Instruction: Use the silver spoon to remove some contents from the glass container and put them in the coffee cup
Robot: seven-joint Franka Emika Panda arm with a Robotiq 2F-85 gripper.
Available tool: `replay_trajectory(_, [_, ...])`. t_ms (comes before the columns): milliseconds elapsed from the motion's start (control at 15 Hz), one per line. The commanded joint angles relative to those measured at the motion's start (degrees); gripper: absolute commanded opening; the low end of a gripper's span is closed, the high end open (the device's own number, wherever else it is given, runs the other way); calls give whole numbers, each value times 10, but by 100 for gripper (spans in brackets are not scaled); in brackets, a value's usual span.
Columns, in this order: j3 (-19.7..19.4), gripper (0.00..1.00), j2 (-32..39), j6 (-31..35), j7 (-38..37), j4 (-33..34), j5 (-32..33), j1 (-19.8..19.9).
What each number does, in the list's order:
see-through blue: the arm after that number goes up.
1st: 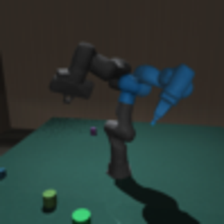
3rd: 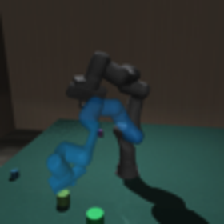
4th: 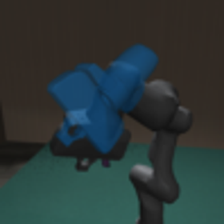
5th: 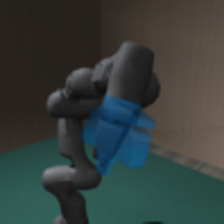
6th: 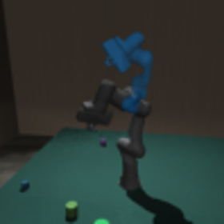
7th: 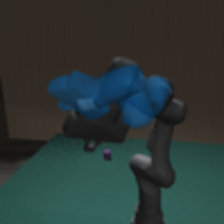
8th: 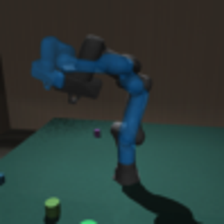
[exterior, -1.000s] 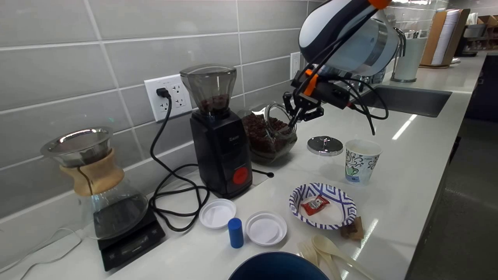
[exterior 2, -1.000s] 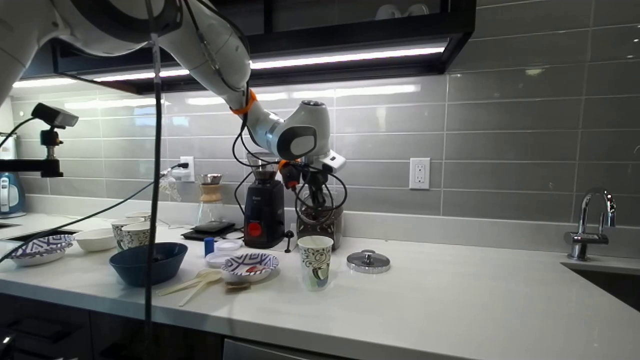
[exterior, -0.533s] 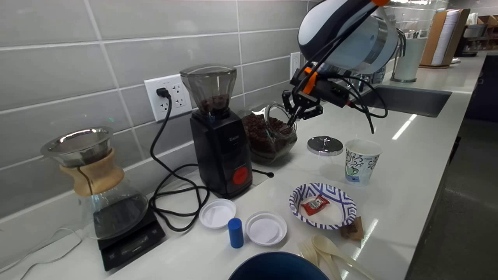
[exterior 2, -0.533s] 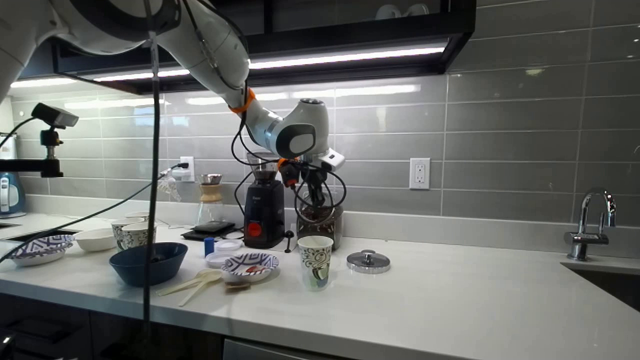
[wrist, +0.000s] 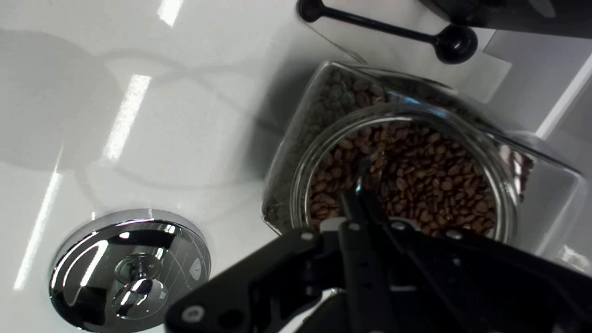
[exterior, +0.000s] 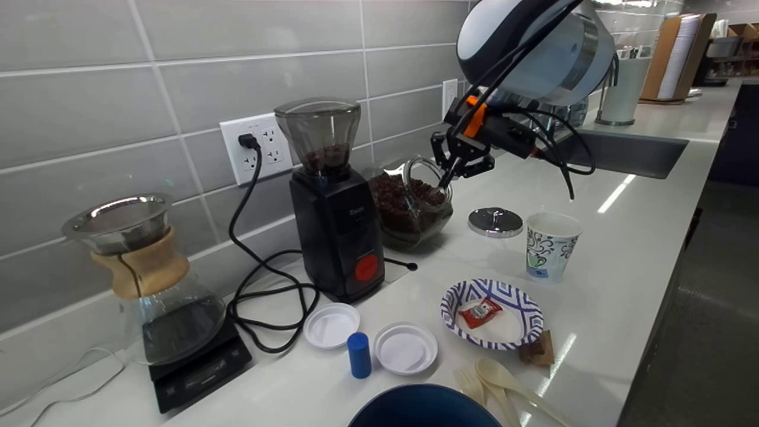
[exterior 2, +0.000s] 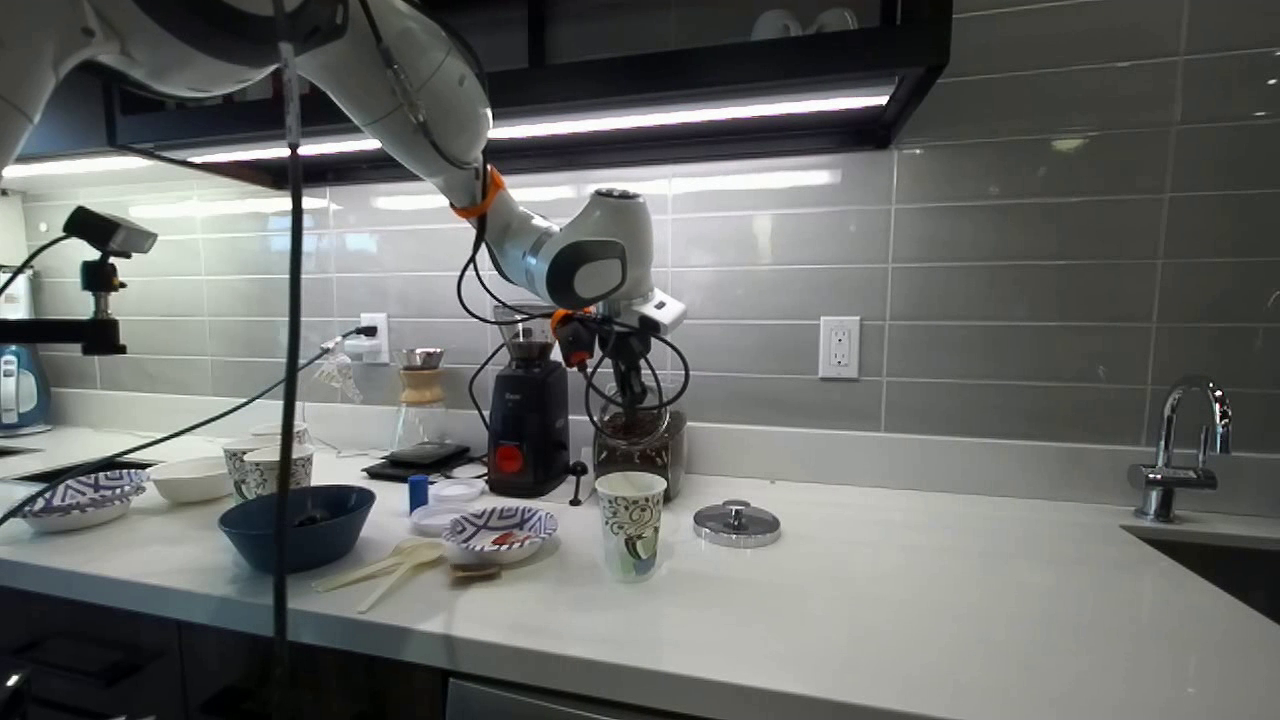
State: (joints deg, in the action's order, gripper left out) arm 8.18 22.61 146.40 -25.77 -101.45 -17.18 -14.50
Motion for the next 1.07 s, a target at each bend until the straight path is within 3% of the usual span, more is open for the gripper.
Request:
replay_trajectory(0, [0,1,-30,15,-9,-39,-2,1])
replay_trajectory(1000, [18,1,-43,99,18,-109,-56,23])
